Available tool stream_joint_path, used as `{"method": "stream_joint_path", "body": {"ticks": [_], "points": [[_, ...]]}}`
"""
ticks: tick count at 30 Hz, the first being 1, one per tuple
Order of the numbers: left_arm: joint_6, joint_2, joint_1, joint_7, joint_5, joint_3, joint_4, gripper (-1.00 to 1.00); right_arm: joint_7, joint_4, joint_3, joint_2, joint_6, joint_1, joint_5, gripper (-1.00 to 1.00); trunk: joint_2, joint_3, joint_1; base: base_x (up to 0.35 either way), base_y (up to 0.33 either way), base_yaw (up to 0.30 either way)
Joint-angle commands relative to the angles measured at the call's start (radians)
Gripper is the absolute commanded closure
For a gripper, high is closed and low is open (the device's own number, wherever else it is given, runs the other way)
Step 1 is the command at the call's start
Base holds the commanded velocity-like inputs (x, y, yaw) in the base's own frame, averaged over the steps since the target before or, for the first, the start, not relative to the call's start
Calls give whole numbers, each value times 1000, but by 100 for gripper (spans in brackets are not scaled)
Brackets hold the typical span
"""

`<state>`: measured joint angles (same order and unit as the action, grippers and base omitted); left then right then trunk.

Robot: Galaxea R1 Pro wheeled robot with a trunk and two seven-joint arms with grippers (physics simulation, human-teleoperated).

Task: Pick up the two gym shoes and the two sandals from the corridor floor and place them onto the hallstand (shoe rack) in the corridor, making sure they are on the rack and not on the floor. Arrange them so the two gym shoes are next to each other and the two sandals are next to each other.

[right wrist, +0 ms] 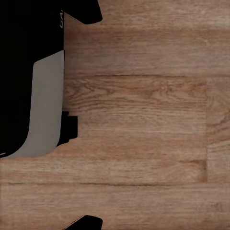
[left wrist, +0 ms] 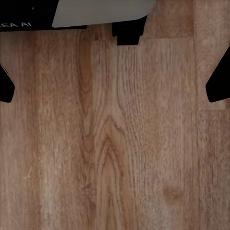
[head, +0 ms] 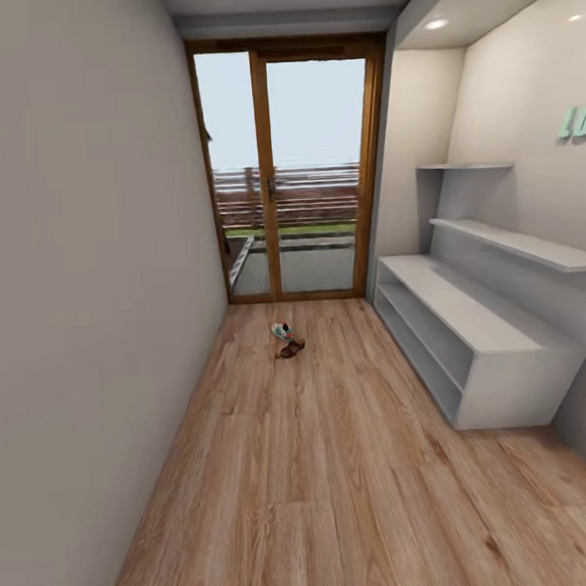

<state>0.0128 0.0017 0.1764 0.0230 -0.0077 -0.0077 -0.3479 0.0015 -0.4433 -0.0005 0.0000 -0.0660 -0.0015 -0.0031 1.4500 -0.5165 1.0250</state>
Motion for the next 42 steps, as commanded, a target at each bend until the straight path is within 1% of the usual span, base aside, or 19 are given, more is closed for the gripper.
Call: {"method": "stream_joint_path", "body": {"ticks": [1,42], "points": [[0,0,0,0,0,0,0,-100,0,0,0,0,0,0,0,-100,0,0,0,335,0,0],[0,0,0,0,0,0,1,-100,0,0,0,0,0,0,0,-100,0,0,0,335,0,0]]}}
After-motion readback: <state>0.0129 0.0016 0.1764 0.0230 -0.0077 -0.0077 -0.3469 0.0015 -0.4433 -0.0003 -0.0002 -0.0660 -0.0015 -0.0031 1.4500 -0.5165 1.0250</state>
